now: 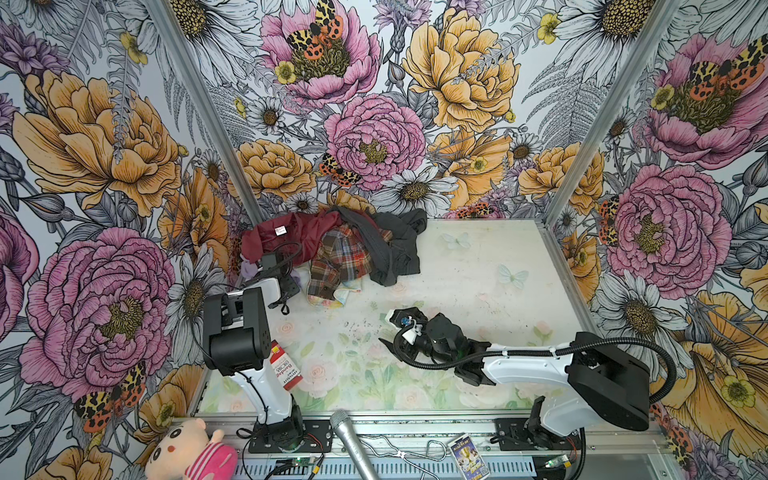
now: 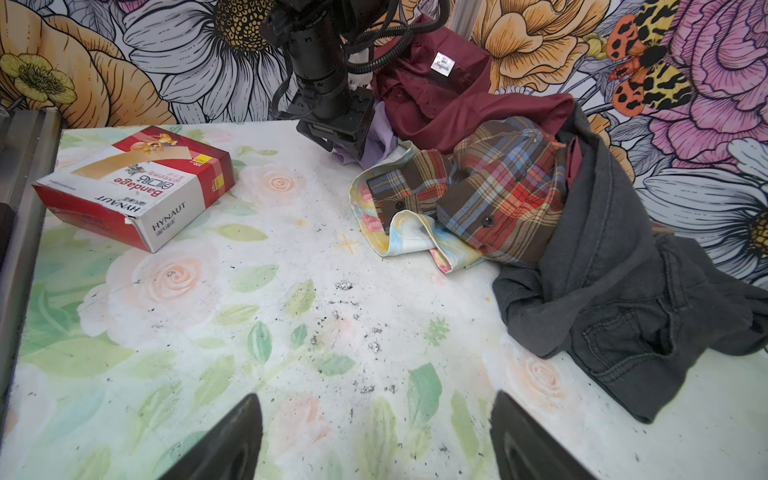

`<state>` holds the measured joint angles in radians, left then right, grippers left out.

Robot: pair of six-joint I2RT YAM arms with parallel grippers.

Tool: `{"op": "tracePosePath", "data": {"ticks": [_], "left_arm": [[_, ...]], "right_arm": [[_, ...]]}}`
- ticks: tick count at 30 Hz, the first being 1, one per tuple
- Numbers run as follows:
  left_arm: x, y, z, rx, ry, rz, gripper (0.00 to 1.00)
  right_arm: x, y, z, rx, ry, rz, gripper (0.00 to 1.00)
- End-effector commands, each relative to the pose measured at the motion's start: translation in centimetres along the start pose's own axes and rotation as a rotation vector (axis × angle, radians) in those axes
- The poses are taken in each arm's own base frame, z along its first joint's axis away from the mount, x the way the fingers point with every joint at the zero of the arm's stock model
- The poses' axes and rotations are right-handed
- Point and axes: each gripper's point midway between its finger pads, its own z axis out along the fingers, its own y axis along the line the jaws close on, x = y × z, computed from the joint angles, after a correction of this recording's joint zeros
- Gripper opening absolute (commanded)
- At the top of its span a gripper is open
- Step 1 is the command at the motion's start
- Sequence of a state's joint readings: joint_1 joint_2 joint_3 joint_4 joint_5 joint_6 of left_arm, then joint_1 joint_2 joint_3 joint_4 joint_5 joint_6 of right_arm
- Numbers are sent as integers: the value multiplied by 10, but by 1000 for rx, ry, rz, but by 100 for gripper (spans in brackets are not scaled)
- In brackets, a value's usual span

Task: Pick out a specific cloth from the pile
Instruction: 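Lower the left gripper and pinch the lavender shirt's edge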

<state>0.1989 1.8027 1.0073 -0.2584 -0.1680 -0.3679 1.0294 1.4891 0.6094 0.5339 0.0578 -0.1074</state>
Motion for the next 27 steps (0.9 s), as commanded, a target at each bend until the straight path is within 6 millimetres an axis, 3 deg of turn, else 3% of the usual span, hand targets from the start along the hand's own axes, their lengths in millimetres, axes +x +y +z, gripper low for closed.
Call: {"op": "tracePosePath", "data": {"ticks": [1,5,11,16,27], "left_arm": [[2,5,14,-20,26,-6,45],[2,5,17,-23,35,4,32],[-5,11,10,-52,10,15,0],[-38,6,-33,-41,-121,4,0],[-76,-20,-134,56,-319,20,0]], "right_arm": [[5,2,1,3,3,-20,86],[5,1,1,7,5,-22,87],[7,0,2,15,9,-24,86],[7,-2,2,26,9,-22,86],[7,-6,3,49,-1,-10,86]]}}
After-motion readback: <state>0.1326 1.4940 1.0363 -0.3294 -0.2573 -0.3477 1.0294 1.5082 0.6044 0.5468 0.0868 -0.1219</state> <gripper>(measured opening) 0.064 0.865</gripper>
